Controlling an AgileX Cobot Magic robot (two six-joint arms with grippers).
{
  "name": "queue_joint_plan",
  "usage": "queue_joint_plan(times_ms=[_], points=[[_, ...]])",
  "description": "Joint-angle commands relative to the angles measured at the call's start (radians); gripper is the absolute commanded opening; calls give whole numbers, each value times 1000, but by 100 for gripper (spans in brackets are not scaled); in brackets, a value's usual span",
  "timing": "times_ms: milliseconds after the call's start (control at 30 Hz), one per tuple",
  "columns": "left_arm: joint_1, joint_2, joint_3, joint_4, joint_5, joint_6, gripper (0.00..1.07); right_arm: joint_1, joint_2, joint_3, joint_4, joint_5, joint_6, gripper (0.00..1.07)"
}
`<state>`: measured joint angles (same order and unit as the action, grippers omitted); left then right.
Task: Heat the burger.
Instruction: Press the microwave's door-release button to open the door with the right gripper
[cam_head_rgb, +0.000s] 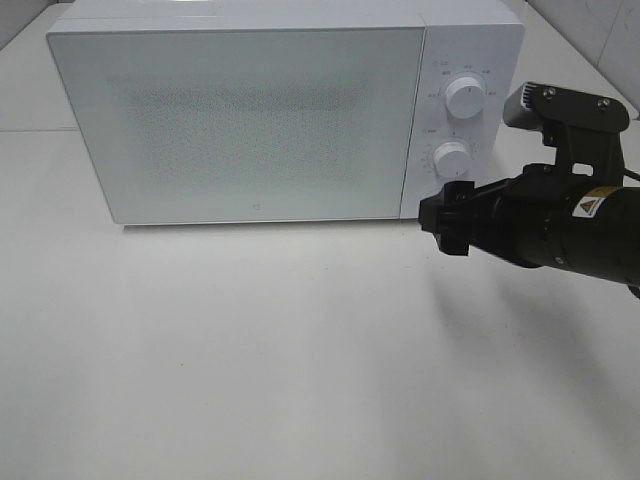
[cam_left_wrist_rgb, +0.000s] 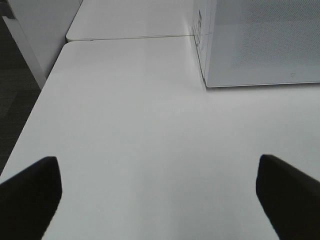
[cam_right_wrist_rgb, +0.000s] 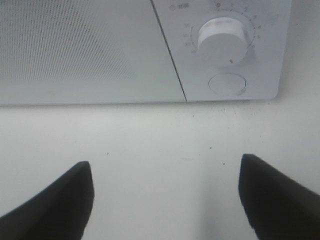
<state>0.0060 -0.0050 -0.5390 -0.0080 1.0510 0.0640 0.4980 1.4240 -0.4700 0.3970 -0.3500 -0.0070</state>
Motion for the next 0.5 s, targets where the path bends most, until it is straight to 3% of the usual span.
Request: queue_joint_plan(times_ms=[33, 100, 167, 367, 500], points=[[1, -15, 0, 1, -15, -4, 98, -6, -48, -1, -5, 96, -78, 76], [1, -15, 0, 1, -15, -4, 98, -6, -65, -7, -5, 137, -105, 76], [1, -15, 0, 1, -15, -4, 98, -32, -136, -48, -32, 371, -163, 76], [1, -15, 0, 1, -15, -4, 98, -62, -214, -148, -158, 729, -148, 76], [1, -15, 0, 1, -15, -4, 98, -62, -257, -157, -202, 824, -126, 76]])
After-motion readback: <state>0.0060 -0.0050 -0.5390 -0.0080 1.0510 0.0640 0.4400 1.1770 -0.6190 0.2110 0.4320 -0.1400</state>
